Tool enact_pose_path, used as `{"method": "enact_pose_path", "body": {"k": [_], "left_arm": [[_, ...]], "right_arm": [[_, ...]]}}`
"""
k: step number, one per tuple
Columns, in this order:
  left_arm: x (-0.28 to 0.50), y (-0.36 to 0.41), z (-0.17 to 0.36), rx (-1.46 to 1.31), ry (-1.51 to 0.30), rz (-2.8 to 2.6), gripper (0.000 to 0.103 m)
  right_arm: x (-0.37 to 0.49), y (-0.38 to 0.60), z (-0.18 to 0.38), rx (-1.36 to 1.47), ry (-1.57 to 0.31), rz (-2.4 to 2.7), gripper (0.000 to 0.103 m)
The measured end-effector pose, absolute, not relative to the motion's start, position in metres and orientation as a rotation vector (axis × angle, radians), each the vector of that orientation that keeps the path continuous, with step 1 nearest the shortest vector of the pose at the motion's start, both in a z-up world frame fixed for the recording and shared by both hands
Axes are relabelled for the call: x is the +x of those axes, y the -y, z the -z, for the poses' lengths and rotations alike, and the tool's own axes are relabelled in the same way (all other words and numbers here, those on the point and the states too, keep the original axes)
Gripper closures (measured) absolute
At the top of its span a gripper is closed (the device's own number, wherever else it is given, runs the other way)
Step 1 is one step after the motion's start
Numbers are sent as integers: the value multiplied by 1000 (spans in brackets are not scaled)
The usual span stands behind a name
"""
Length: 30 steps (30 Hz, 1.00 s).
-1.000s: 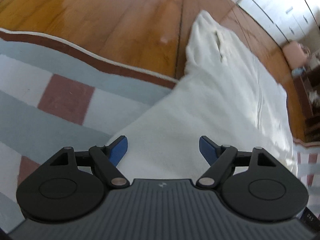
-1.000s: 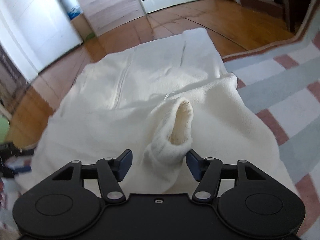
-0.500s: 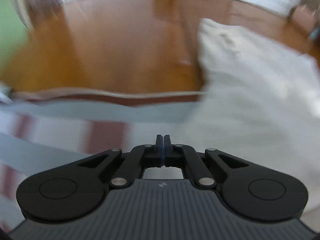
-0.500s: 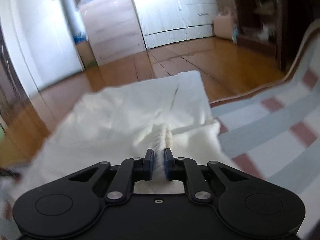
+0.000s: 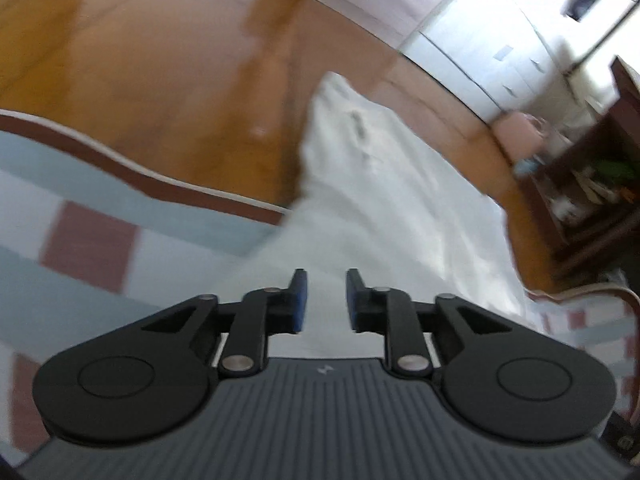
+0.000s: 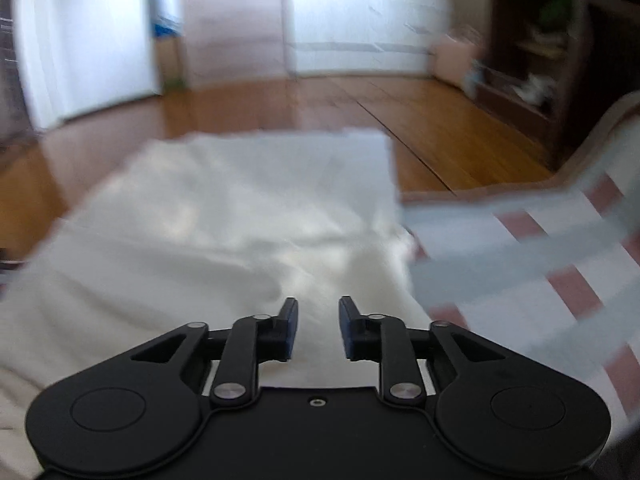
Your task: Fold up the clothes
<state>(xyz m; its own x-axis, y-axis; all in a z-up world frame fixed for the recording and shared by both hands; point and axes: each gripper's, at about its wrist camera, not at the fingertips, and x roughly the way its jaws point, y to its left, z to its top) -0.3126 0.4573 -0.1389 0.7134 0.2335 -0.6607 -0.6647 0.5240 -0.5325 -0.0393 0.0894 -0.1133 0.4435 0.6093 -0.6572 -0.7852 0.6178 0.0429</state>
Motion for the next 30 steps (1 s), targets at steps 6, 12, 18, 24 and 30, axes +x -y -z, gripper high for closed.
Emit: {"method": "enact_pose_path", "body": {"k": [6,12,18,24,30], "left_arm": [[-294,-451,166,-820,-841,-638,81],[-304,-454,167,-844,-835,-663,82],[-302,-447,167,-741,-897,-726,82],[-307,-455,167,-841,-855,-687,65],[-305,-474,158,-957,-731,-579,55]], "right_arm": [[-64,-114,136,-539,-715,-1044,44],[-75,-103,156,-646,-744,-1040,45],[-74,-97,152,-678,-761,-1062,45],[-56,-94,134,-683,-844,-1015,37],[24,-80,83,-325,-866,-1021,36]]}}
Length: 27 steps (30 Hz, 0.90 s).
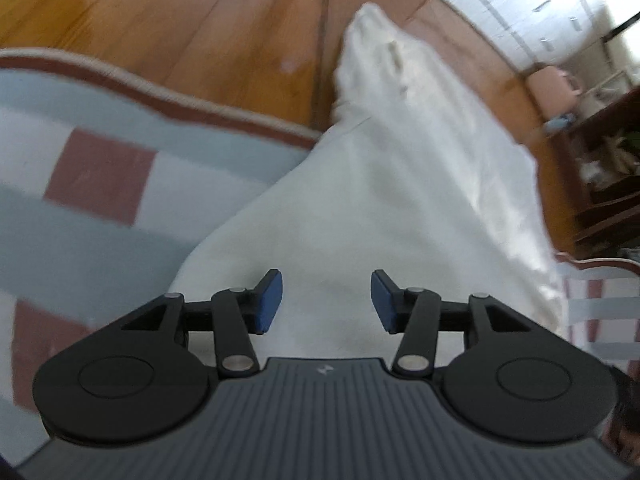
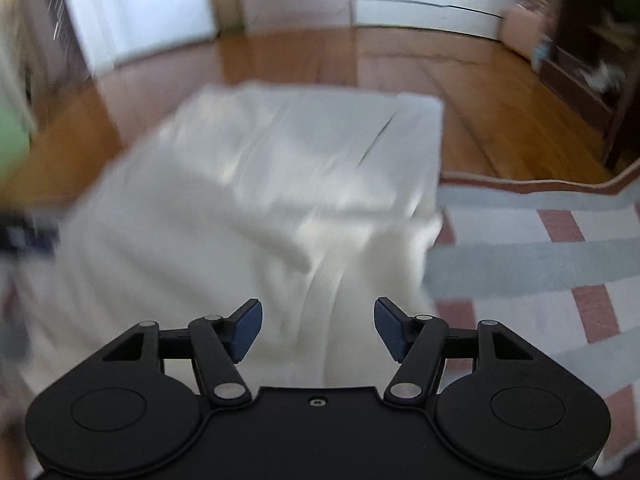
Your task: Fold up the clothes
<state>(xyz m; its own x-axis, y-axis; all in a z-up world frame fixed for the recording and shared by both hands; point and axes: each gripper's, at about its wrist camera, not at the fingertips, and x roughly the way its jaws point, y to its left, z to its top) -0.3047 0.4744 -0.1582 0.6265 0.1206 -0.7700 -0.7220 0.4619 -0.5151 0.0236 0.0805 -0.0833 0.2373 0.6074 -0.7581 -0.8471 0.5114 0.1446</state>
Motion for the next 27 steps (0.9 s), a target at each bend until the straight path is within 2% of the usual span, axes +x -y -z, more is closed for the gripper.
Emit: {"method": "enact_pose_path", "body": {"k": [4,7,11,14,21,27], "left_arm": [[-258,-492,133,-798,-747,-529,51],[-210,-515,121,-687,-729,-488,38],[-139,-547,124,-540,-796,-450,37],[-105,-579,140,-527,-852,-433,37],[-86,-634,164,-703,-726,-531,37],[-61,-657,178,-679,-751,-540,37]], "right_arm": [[93,-102,63,-228,-894,-1063,36],[158,-129,71,-128,-1010,-1076,36],[235,-159,104,56,-1199,-1042,36],[265,-170,126,104,-1211,-954,36],[302,-184,171,226,-1186,-818,36],[317,-201,190,271,-1168,-781,36]]}}
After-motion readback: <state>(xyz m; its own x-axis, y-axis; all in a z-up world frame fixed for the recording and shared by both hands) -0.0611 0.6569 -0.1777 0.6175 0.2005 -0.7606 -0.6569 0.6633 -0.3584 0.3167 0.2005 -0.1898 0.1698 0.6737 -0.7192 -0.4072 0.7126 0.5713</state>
